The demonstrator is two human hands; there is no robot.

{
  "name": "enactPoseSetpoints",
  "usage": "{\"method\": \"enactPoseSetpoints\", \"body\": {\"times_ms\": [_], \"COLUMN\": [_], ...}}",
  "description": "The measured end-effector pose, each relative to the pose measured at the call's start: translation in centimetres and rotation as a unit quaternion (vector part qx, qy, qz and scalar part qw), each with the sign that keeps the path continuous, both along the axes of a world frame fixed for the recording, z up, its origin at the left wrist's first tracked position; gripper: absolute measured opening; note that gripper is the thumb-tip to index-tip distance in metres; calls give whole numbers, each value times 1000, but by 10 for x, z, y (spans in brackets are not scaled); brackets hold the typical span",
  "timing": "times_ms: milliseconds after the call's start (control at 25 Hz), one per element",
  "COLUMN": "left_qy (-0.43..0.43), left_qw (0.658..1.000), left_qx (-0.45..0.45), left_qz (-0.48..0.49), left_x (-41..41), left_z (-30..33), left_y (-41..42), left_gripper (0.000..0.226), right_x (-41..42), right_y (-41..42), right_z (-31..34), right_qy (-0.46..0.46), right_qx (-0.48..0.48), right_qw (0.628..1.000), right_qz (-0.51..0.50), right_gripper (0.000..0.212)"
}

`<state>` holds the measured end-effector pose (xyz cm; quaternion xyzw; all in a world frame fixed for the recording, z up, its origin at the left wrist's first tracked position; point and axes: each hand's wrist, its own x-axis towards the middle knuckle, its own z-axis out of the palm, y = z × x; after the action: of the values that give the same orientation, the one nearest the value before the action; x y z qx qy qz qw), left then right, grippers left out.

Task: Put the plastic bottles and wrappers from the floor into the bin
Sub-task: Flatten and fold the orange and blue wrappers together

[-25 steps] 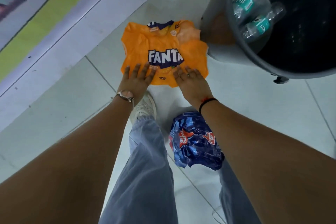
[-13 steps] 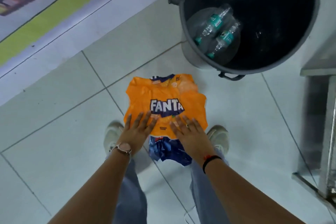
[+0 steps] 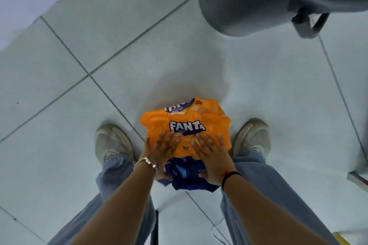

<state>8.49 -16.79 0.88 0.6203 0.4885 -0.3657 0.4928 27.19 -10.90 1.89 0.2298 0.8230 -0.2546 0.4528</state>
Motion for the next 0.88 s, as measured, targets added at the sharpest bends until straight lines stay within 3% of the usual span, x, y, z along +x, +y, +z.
{"method": "enactPoseSetpoints", "body": {"times_ms": [160, 320, 480, 560, 720, 880], "left_qy": [24, 20, -12, 22, 132, 127], "left_qw": [999, 999, 999, 993, 954, 933], "left_qx": [-20, -29, 52, 113, 256, 321], "left_qz": [15, 2, -2, 28, 87, 105], "left_x": [9, 15, 22, 23, 5, -28], "left_z": [-21, -19, -8, -8, -29, -35], "left_y": [-3, -4, -23, -27, 14, 65], "left_gripper": [111, 131, 129, 127, 150, 133], "right_x": [-3, -7, -9, -15, -48, -77], "right_y": [-4, -12, -1, 18, 76, 119], "right_z": [-24, -26, -35, -45, -52, -38], "right_qy": [-59, -81, -48, 1, 127, 129], "right_qx": [-37, -13, 91, 135, 238, 207], "right_qw": [998, 997, 994, 990, 963, 969], "right_qz": [8, 12, 28, 28, -8, -34], "right_gripper": [116, 123, 103, 96, 85, 68]}}
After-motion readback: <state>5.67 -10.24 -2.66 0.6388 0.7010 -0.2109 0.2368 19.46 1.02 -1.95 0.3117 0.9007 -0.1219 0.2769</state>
